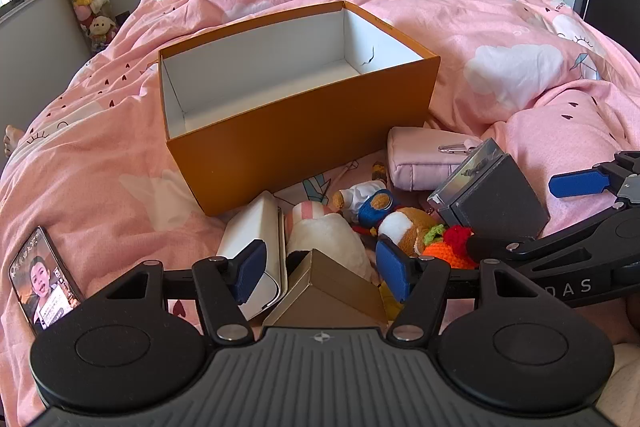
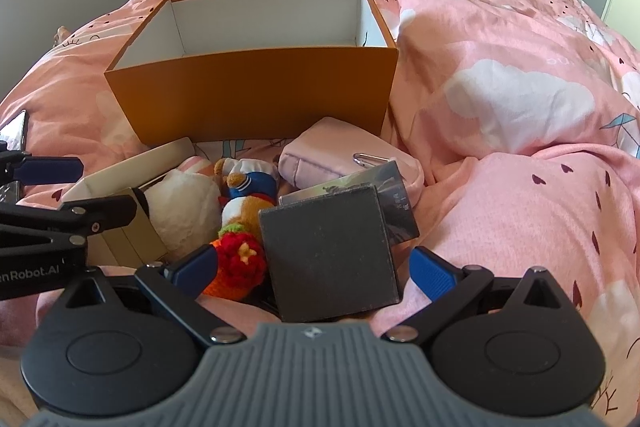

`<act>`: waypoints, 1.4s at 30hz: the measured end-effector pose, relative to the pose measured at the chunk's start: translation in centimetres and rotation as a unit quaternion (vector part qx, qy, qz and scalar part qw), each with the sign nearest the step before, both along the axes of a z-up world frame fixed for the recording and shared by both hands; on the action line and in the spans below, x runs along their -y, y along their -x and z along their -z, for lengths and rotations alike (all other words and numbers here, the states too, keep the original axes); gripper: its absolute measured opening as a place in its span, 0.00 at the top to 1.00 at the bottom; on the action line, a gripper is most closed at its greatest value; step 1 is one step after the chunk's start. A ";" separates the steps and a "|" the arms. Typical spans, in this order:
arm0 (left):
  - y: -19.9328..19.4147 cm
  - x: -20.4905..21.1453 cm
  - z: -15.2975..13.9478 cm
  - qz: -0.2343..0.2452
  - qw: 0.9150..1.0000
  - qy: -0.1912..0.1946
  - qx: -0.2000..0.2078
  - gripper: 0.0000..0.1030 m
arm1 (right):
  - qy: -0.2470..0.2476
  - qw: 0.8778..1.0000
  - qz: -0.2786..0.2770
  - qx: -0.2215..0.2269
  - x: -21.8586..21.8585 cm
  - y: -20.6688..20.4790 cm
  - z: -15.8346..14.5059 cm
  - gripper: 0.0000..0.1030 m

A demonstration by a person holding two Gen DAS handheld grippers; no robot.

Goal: Organize objects
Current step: 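Grasp the white rectangular case with the left gripper while the right gripper grasps the small brown box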

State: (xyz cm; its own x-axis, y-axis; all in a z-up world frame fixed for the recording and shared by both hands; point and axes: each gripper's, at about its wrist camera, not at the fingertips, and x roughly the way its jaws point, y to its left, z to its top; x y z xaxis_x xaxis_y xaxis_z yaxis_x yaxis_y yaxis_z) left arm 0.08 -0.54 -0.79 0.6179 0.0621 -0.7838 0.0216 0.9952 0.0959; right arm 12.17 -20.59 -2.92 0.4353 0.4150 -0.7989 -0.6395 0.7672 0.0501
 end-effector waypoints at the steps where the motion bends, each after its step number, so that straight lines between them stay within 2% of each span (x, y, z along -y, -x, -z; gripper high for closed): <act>1: 0.0 0.0 0.1 -0.001 1.000 -0.001 0.001 0.28 | 0.000 1.000 0.000 0.000 0.0 0.0 0.0 0.01; 12: 0.0 -0.1 0.0 -0.009 1.000 0.001 0.002 0.28 | 0.001 1.000 -0.001 0.000 0.0 0.0 0.1 0.01; 19: -0.5 -1.5 -0.4 0.001 1.000 0.030 -0.010 0.29 | 0.001 1.000 -0.022 0.010 -0.5 -0.1 -0.3 0.03; 22: -1.0 -2.7 -0.4 -0.002 0.999 0.045 -0.020 0.37 | 0.003 0.999 -0.044 0.011 -1.2 -0.5 -0.8 0.14; 24: -1.5 -3.6 -0.4 -0.006 0.998 0.049 -0.025 0.39 | 0.001 0.999 -0.055 0.003 -1.8 -1.1 -1.0 0.24; 26: -2.1 -4.5 -0.4 -0.012 0.998 0.047 -0.032 0.40 | -0.002 0.998 -0.067 -0.002 -2.5 -1.8 -1.4 0.26; 30: -4.0 -6.0 -0.1 -0.012 0.997 0.060 -0.056 0.41 | -0.005 0.995 -0.098 -0.006 -4.5 -3.2 -2.2 0.42; 31: -4.6 -6.3 0.0 -0.075 0.993 0.073 -0.062 0.41 | -0.009 0.994 -0.104 -0.018 -5.0 -3.7 -2.3 0.43; 33: -6.1 -7.1 0.6 -0.071 0.990 0.084 -0.087 0.41 | -0.017 0.992 -0.115 -0.046 -5.8 -4.6 -2.2 0.47; 35: -7.6 -7.5 1.3 -0.066 0.988 0.076 -0.114 0.41 | -0.020 0.990 -0.126 -0.065 -6.8 -5.2 -2.0 0.47; 42: -11.9 -8.0 4.5 -0.040 0.975 0.061 -0.212 0.38 | 0.002 0.984 -0.156 -0.084 -9.1 -6.1 -0.6 0.49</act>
State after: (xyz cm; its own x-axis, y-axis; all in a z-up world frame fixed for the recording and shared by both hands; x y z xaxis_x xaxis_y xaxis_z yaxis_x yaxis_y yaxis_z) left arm 11.98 7.46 -5.32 0.2339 -0.0128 -0.9722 -0.0456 0.9987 -0.0241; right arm 18.28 -11.47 -2.28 0.1492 0.5038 -0.8508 -0.8266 0.5358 0.1722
